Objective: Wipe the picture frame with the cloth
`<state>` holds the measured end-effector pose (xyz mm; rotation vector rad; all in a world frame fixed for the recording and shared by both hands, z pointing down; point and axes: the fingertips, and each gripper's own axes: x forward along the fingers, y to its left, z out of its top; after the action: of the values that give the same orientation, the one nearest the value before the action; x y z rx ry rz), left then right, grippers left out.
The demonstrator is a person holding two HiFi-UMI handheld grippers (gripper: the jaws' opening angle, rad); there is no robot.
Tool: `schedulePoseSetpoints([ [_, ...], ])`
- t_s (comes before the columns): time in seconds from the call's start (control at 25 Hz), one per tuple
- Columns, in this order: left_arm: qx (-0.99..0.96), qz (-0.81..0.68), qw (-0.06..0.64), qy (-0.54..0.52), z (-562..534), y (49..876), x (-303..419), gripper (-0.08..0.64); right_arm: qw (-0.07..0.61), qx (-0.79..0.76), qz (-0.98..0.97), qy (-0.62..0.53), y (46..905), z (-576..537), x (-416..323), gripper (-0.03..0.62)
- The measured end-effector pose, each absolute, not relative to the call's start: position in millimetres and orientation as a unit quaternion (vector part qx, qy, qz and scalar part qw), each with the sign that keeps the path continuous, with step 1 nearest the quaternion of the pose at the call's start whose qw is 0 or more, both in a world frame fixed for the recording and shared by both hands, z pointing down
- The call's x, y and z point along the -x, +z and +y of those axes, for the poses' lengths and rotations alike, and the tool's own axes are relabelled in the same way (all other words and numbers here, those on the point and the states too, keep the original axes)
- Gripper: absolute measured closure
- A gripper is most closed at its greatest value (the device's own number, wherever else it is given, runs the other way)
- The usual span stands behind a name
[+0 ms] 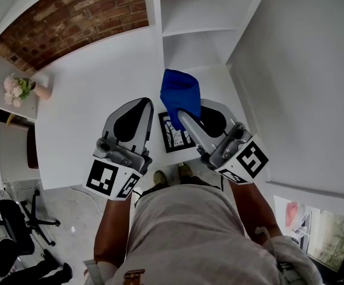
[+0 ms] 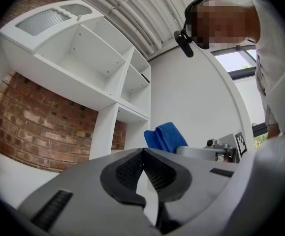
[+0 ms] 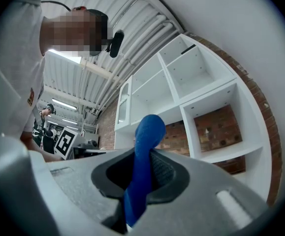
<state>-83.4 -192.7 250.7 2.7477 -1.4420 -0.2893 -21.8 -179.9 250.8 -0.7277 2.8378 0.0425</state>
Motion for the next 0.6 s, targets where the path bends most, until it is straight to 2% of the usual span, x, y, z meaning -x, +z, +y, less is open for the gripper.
schedulePoseSetpoints([
  [0.6,-0.885,-0.454,0.022,-0.098,-191.9,256.1,77.4,0.560,0.097,0.253,0.962,0.014,257.0,-179.3,18.9,0.543],
])
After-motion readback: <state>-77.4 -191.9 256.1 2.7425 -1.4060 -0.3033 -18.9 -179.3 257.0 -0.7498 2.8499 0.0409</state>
